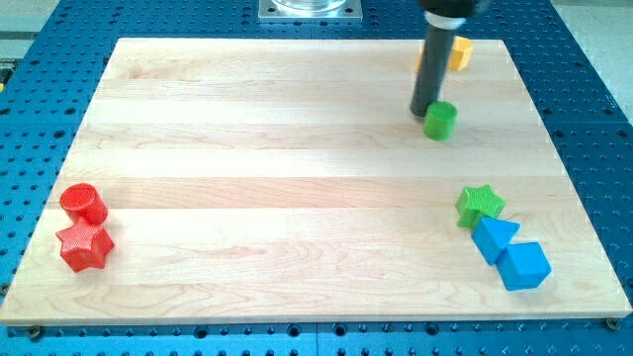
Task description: Push green blocks into blue blocks
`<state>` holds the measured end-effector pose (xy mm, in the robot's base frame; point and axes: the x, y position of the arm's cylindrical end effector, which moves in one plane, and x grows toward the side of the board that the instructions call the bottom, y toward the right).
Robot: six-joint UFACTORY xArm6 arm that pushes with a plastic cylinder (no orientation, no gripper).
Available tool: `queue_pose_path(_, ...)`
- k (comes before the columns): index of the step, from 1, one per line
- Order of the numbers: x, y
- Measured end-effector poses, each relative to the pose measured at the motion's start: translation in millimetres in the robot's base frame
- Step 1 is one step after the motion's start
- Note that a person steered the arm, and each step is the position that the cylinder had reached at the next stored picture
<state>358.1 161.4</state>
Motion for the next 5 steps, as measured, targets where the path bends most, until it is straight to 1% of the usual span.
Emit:
queue_pose_path(1,63,10)
queue_pose_path(2,103,10)
queue_pose_path(3,72,26)
queue_pose_path(4,78,47)
queue_pose_path(5,108,46)
